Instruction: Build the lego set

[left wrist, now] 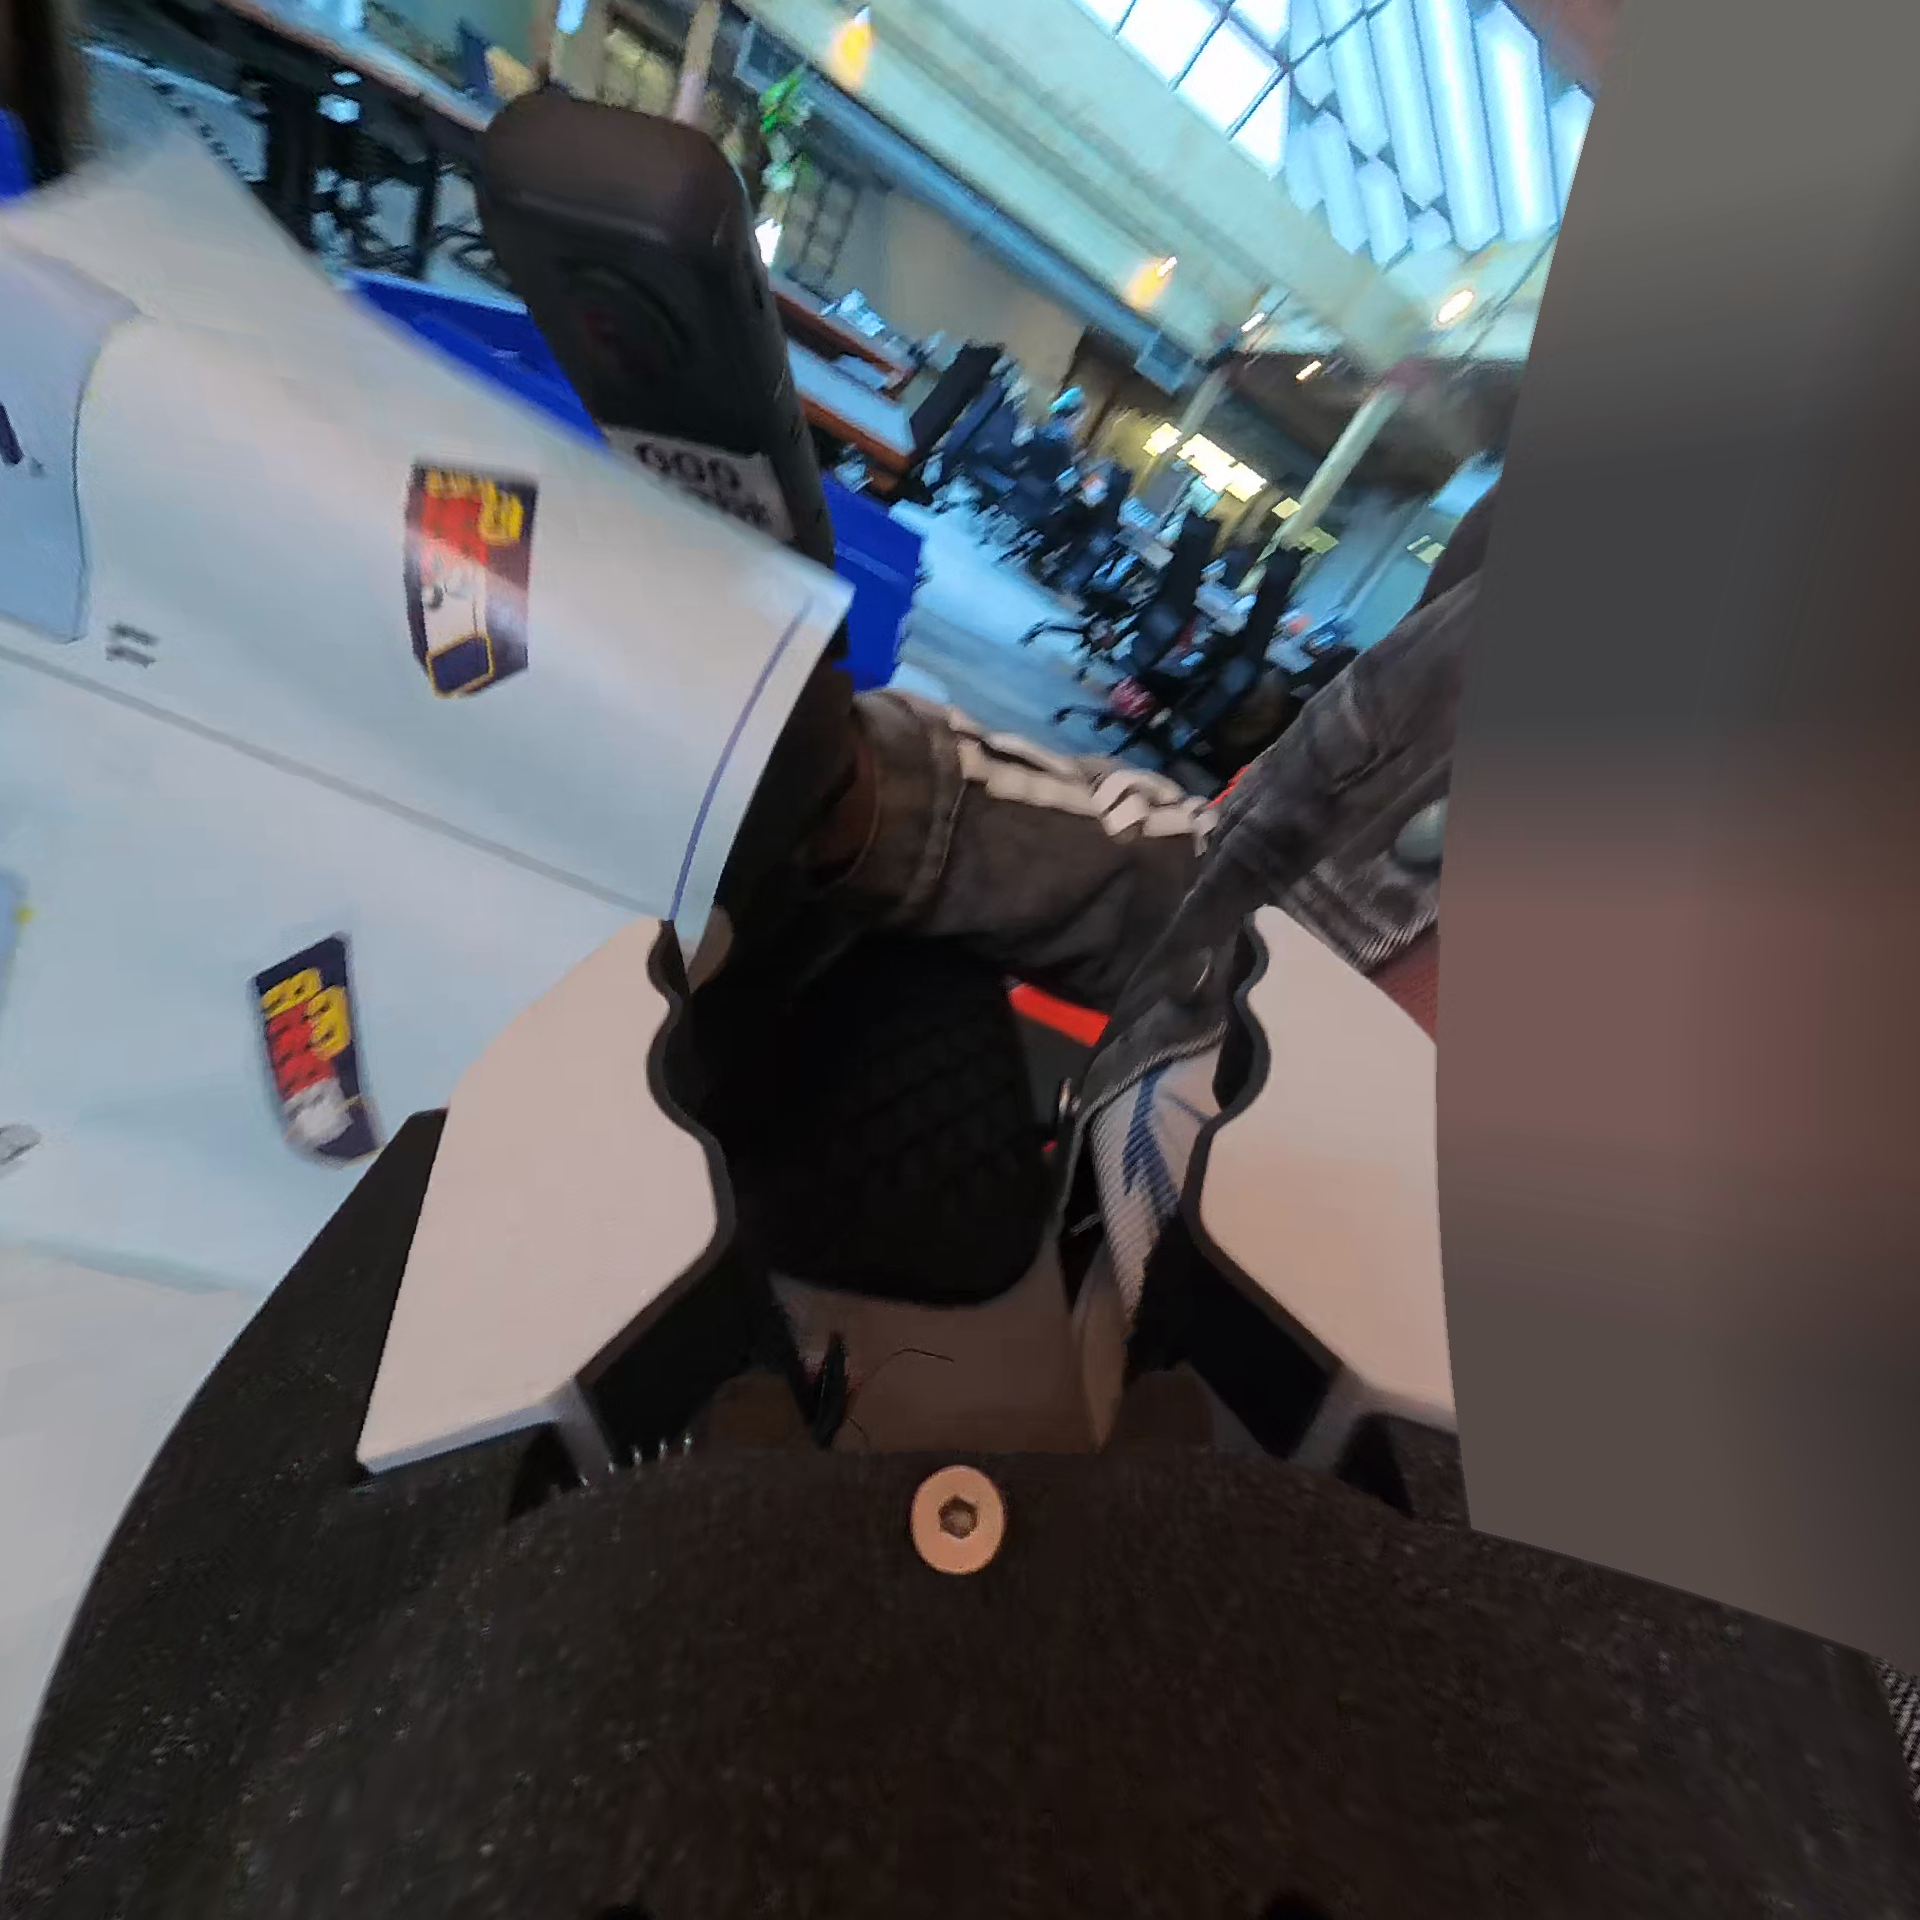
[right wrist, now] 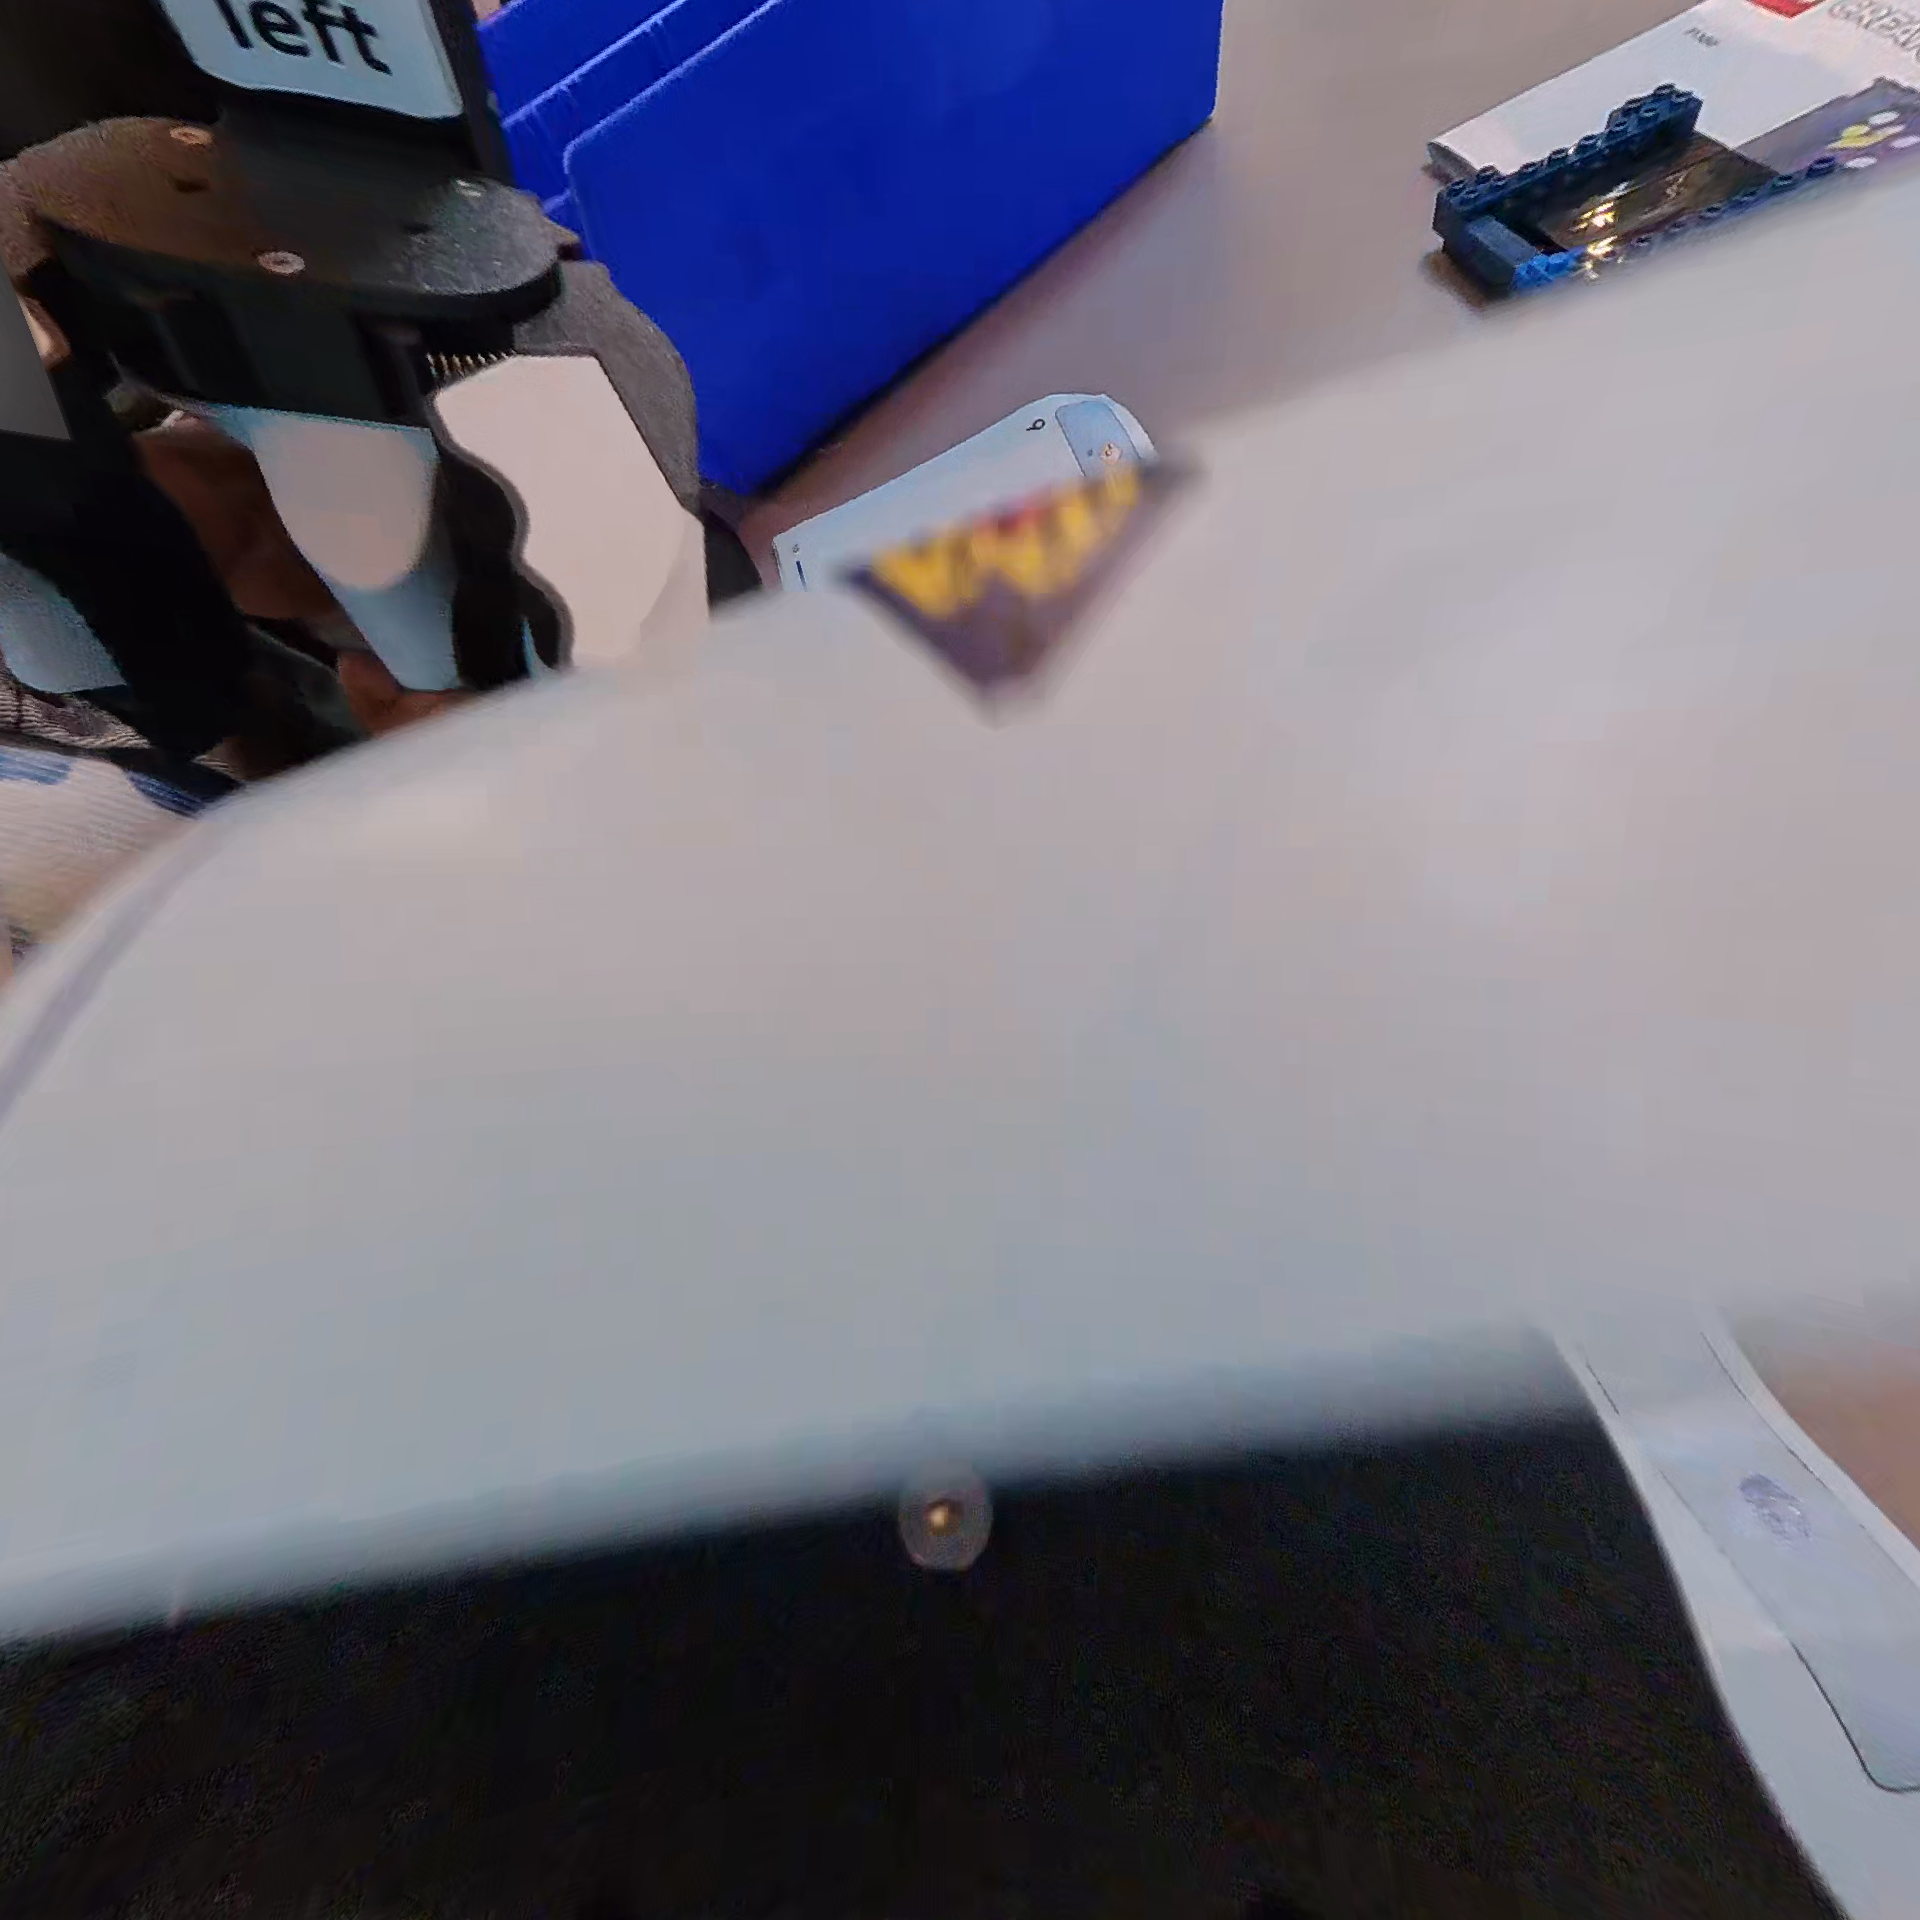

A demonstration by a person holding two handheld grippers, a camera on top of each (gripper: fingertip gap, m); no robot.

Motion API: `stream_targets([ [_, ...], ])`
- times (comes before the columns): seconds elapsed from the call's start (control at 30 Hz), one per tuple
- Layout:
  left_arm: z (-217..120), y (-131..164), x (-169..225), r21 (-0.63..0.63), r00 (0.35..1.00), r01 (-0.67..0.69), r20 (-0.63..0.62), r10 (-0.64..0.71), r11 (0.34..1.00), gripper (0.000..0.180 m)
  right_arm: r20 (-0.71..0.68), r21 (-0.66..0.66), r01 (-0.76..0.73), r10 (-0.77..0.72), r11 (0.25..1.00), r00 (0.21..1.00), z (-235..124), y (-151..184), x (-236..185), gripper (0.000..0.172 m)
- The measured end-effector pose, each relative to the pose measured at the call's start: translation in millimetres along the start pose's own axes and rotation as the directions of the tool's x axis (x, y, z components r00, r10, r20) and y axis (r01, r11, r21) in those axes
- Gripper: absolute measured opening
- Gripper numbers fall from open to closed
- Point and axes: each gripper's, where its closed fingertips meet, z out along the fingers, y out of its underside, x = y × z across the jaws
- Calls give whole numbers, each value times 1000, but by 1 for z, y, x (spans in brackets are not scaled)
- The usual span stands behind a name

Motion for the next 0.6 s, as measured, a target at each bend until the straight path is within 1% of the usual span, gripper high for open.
stream_targets([
  [0.03,-3,2,-2,-12,1000,-14,26,14,1000,97,-2,-1,-3,3,1000,1000,0,0,1,27],
  [0.23,-12,11,-15,-58,987,-55,148,63,997,97,-12,-14,-2,2,1000,1000,1,1,2,27],
  [0.33,-4,13,-29,-66,981,-56,181,67,996,106,-13,-27,-12,11,1000,1000,2,3,3,26],
  [0.37,3,13,-32,-72,982,-54,175,66,996,109,-19,-37,-21,20,999,1000,2,5,4,26],
  [0.43,19,14,-27,-112,992,-49,113,62,992,110,-27,-63,-39,38,997,999,3,9,8,26],
  [0.5,28,12,-22,-121,991,-81,91,93,989,109,-21,-89,-43,41,995,999,5,11,7,26],
  [0.53,28,10,-23,-120,987,-101,117,115,988,108,-20,-105,-32,30,994,999,7,11,7,25],
  [0.6,16,0,-34,-74,959,-156,228,169,985,105,-11,-147,7,-9,989,1000,13,10,3,25],
])
